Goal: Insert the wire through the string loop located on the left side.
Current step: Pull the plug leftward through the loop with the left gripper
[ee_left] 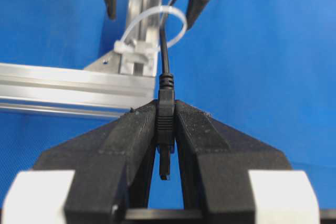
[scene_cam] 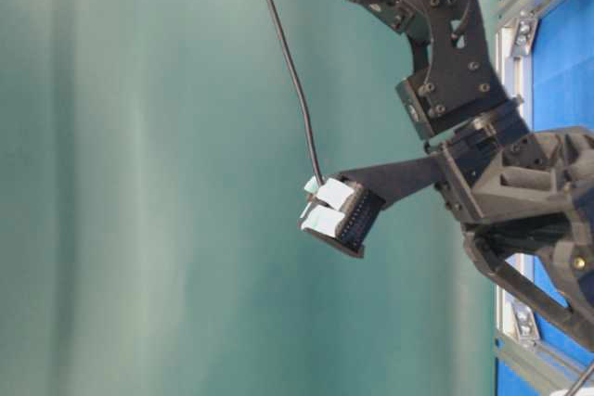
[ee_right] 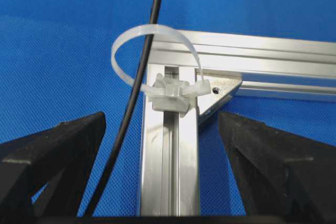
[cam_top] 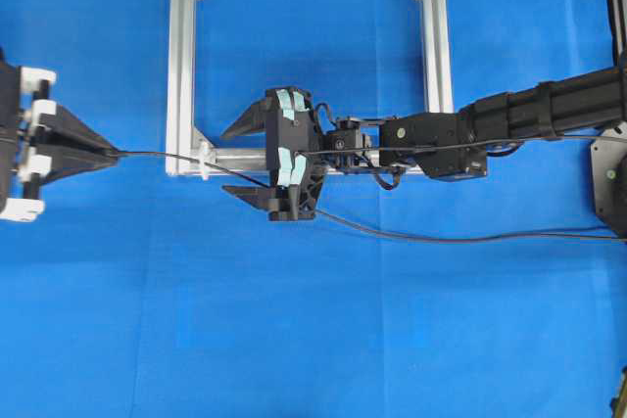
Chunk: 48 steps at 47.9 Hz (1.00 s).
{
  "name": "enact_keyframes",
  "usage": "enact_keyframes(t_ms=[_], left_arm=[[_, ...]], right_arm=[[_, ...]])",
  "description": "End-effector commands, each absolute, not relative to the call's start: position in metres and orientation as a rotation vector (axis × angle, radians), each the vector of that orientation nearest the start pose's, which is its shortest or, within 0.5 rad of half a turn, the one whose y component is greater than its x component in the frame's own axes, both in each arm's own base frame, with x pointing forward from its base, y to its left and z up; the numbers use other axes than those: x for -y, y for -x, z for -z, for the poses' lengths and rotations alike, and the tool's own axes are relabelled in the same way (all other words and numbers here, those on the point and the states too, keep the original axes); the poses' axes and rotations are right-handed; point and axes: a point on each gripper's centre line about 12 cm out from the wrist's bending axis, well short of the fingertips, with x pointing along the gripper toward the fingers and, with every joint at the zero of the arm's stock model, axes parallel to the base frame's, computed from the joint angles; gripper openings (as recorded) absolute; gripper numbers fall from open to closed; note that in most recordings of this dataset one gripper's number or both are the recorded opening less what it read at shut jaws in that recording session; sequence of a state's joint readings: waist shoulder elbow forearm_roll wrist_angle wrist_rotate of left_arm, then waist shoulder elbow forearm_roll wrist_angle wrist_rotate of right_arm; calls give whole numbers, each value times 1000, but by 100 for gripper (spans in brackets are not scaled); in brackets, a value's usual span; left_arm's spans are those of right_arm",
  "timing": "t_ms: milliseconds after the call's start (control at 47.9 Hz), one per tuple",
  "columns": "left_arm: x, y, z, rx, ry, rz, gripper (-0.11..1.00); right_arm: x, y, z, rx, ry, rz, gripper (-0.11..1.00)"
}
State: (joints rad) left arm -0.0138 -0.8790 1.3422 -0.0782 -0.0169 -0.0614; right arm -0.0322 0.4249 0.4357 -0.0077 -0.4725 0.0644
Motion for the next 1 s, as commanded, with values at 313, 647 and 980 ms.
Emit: enact_keyframes(t_ms=[313, 647, 980], left_arm=[[4, -157, -222, -361, 134, 4, 8], [3, -157, -222, -358, 116, 5, 8], [4, -158, -222, -347, 116, 6, 8]], right_arm=[[15, -485, -120, -346, -66, 38, 97], [15, -486, -121, -343, -66, 39, 97], [15, -486, -121, -341, -66, 39, 97]])
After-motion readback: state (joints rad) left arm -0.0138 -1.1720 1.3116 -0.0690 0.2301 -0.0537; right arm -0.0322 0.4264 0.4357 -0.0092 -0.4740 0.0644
